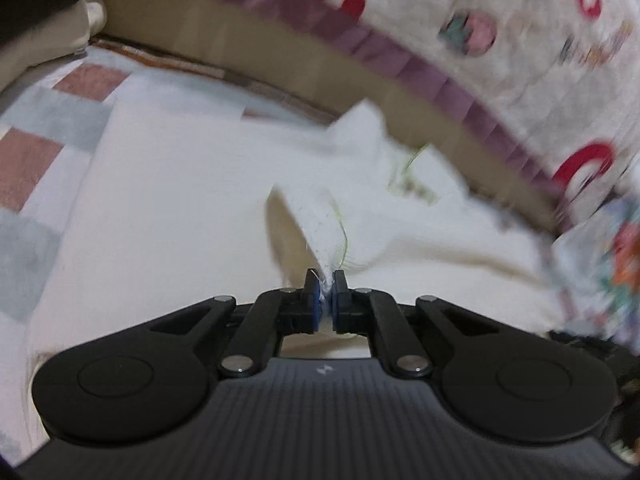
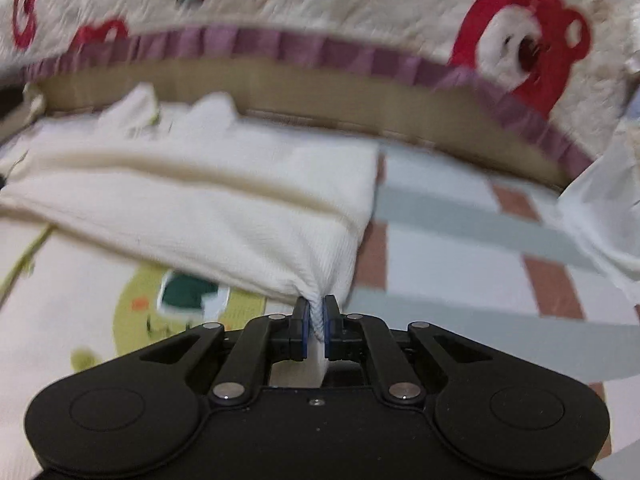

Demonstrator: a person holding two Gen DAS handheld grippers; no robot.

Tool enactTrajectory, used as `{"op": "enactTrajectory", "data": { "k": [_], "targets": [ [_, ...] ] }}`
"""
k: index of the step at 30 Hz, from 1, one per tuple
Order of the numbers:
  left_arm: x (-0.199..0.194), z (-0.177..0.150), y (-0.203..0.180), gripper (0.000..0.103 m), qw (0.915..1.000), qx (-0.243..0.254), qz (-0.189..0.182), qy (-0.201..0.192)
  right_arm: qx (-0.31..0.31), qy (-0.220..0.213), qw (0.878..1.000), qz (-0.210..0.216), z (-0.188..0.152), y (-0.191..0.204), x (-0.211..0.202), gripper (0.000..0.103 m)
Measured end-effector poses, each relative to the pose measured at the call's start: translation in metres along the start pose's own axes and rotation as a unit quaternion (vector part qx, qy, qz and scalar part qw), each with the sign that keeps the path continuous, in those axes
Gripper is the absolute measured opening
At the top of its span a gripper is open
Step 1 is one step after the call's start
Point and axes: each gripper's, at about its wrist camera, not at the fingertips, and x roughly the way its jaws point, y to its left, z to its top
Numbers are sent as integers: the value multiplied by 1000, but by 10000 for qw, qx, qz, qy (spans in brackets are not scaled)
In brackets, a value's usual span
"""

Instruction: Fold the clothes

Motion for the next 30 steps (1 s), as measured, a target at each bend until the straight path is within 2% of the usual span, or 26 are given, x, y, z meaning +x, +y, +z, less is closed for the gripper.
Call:
{"op": "enactTrajectory", "data": {
  "k": [1,3,5,6,7,9,12,13,14,16,18,21,23,24,25,27,29,30],
  "targets": [
    [3,-2,-2,5,9999,86,87,46,65,24,9999,93,0,-2,-1,14],
    [6,-5,-7,5,9995,247,187,110,756,-22,9948,681,5,-20,-9,16],
    [4,-5,-8,6,9993,323,132,119,1504,-232,9815,1162,7,-38,-18,18],
    [4,-5,-7,6,9993,325,143,128,1875,-340,9717,1396,8,-47,-22,22],
    [4,-5,-7,6,9993,315,160,138,2181,-419,9637,1484,8,-55,-24,30],
    [3,-4,-7,6,9992,296,194,156,2742,-511,9474,1571,10,-70,-21,38],
    [-6,-4,-15,6,9983,388,425,31,3535,-499,9196,1640,18,-94,-1,39],
    [-15,-4,-23,6,9968,541,561,-158,3758,-434,9104,1674,21,-102,10,38],
    [-25,-5,-33,6,9941,728,689,-407,3831,-319,9072,1708,26,-109,23,38],
    [-42,-7,-59,6,9878,1124,665,-853,3717,-15,9140,1628,36,-114,48,38],
    [-48,-8,-92,7,9831,1498,231,-1022,3572,250,9213,1516,44,-117,73,38],
    [-20,-12,-149,17,9714,2151,-817,-585,3518,299,9214,1622,51,-121,93,35],
    [16,-20,-192,21,9575,2437,-1535,-173,3584,247,9169,1737,55,-124,101,9],
    [37,-23,-210,24,9502,2491,-1871,90,3571,275,9161,1805,57,-122,102,6],
    [60,-28,-225,26,9474,2462,-2014,343,3526,307,9170,1840,58,-121,102,5],
    [99,-39,-253,26,9500,2351,-1943,675,3420,304,9215,1816,63,-119,97,5],
    [130,-48,-271,26,9607,2155,-1547,816,3531,292,9166,1855,64,-124,90,5],
    [143,-52,-275,26,9634,2071,-1438,908,3531,298,9165,1856,66,-124,87,5]
  ]
}}
